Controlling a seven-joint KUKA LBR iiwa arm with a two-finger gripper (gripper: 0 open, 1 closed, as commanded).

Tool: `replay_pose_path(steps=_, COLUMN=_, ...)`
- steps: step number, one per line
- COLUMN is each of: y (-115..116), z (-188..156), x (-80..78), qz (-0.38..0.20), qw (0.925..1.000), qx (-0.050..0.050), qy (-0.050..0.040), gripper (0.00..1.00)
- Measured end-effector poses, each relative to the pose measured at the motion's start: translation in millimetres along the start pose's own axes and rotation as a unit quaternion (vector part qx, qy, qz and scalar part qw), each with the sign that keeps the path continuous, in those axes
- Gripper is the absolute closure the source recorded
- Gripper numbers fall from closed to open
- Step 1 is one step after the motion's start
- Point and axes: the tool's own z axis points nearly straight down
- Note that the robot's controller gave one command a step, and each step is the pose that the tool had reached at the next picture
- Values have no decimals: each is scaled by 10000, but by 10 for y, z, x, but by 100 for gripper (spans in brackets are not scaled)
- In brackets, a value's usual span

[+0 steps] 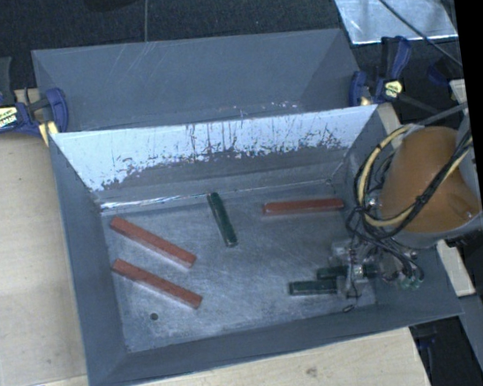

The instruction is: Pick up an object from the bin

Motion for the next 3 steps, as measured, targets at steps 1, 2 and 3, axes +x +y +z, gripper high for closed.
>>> replay_pose_path(steps=1, y=-7, z=-104, x=15, qz=-5, qw=10000, qx=10, qy=18, gripper=100)
replay_pose_path(steps=2, y=-17, z=-413, x=16, qz=2, qw=10000, qx=17, qy=17, gripper=100)
replay_pose_path(steps=3, y=-17, z=-678, x=11, qz=1, qw=10000, qx=20, qy=5, gripper=100)
